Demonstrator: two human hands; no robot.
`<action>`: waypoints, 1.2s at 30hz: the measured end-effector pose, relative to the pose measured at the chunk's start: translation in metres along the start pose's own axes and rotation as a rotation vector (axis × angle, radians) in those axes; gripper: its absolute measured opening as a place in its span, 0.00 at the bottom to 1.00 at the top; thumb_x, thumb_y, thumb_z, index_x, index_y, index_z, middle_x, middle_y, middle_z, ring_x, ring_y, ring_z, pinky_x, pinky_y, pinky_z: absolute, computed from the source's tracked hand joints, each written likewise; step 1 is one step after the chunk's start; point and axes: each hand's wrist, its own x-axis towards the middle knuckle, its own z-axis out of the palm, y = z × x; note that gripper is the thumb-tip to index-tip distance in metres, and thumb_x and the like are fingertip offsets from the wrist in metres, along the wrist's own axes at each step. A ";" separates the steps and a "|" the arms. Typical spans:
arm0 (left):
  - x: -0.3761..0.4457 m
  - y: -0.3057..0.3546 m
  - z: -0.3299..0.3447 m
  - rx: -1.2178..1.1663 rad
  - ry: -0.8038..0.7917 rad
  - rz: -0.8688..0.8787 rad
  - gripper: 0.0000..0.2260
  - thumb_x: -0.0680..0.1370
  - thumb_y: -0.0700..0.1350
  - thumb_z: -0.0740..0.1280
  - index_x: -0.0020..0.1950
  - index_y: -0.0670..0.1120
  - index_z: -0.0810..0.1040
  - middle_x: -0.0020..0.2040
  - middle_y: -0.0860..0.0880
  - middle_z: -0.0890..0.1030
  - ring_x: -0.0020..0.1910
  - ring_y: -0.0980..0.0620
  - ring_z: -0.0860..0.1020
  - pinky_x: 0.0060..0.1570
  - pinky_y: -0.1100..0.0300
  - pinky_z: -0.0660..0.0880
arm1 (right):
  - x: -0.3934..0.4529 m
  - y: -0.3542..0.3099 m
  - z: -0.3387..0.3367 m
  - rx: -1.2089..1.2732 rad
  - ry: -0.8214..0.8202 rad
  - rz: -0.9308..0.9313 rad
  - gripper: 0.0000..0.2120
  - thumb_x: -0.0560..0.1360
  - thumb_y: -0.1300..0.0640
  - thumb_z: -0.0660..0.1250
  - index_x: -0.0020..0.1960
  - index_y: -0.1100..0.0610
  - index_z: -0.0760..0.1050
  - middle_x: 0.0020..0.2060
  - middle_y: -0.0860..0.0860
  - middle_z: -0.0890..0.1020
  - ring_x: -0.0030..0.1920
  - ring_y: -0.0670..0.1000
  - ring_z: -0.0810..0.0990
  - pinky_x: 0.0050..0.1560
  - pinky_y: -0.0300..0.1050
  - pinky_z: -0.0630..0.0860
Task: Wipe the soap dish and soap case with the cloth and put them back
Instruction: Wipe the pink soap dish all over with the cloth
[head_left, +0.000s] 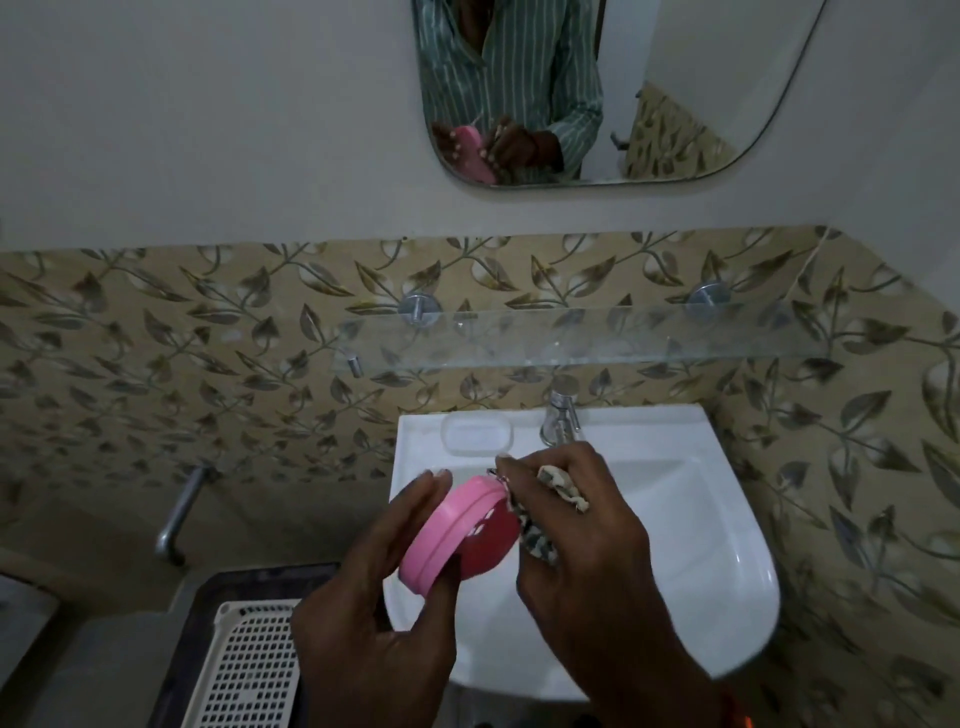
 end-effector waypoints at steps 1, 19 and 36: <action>0.003 0.008 0.001 -0.017 0.051 0.042 0.23 0.76 0.47 0.76 0.70 0.61 0.78 0.63 0.78 0.75 0.60 0.77 0.75 0.57 0.83 0.67 | 0.001 0.004 -0.002 -0.098 -0.031 -0.053 0.25 0.67 0.70 0.74 0.63 0.62 0.78 0.52 0.57 0.79 0.53 0.53 0.78 0.53 0.43 0.81; 0.006 0.027 0.001 -0.088 0.086 0.158 0.18 0.79 0.52 0.67 0.64 0.73 0.76 0.41 0.55 0.84 0.34 0.52 0.83 0.34 0.59 0.80 | -0.010 -0.007 -0.012 0.181 0.023 -0.180 0.15 0.76 0.64 0.68 0.59 0.50 0.77 0.57 0.42 0.75 0.60 0.43 0.76 0.61 0.38 0.73; 0.000 0.037 0.001 -0.127 0.154 0.204 0.22 0.75 0.48 0.72 0.63 0.73 0.78 0.45 0.67 0.83 0.36 0.62 0.82 0.36 0.71 0.75 | -0.004 0.005 -0.045 0.251 -0.055 -0.013 0.23 0.59 0.74 0.74 0.52 0.61 0.84 0.50 0.53 0.83 0.53 0.48 0.81 0.54 0.34 0.77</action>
